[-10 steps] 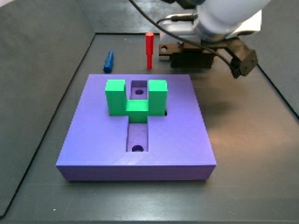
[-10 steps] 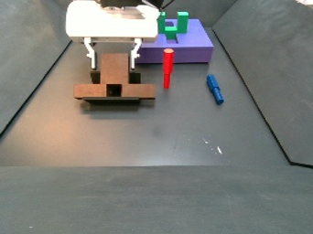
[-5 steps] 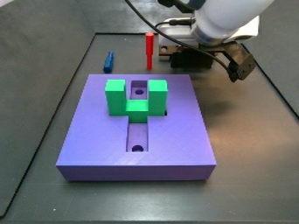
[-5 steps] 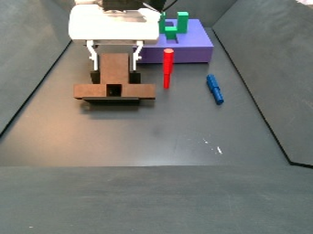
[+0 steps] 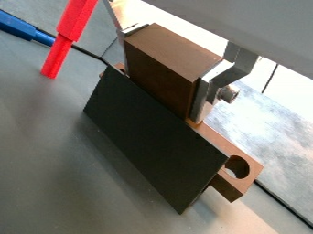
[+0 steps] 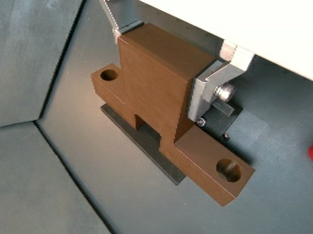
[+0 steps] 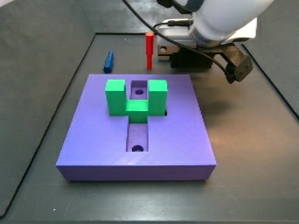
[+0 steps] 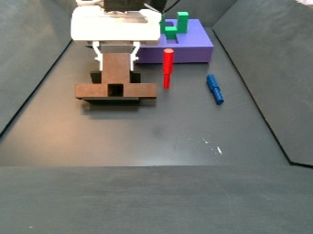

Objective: Pick up the brown object. Move up. Place the brown object on the fixture. Regrasp the brown object. Move to above the board. Insert the brown object.
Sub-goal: Regrasp the brown object.

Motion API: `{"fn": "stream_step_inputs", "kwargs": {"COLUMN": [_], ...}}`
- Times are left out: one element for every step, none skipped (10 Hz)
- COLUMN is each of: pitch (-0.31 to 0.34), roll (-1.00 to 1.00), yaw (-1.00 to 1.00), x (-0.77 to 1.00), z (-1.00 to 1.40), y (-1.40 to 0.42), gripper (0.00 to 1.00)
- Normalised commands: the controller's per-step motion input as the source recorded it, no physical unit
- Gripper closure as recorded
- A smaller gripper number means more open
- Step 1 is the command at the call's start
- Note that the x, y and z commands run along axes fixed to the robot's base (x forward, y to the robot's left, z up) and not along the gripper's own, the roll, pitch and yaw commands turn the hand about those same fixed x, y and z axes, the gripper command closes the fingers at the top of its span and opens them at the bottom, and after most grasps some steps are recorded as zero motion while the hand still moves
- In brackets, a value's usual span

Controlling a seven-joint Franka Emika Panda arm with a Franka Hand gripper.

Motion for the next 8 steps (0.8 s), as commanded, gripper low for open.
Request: {"fn": "stream_step_inputs", "kwargs": {"pitch": [0.0, 0.0, 0.0, 0.0, 0.0, 0.0, 0.0, 0.0], "roll": [0.0, 0.0, 0.0, 0.0, 0.0, 0.0, 0.0, 0.0], "yaw": [0.0, 0.0, 0.0, 0.0, 0.0, 0.0, 0.0, 0.0], "x": [0.0, 0.0, 0.0, 0.0, 0.0, 0.0, 0.0, 0.0], "z": [0.0, 0.0, 0.0, 0.0, 0.0, 0.0, 0.0, 0.0], "y": [0.0, 0.0, 0.0, 0.0, 0.0, 0.0, 0.0, 0.0], "gripper": [1.0, 1.0, 1.0, 1.0, 1.0, 1.0, 1.0, 1.0]}}
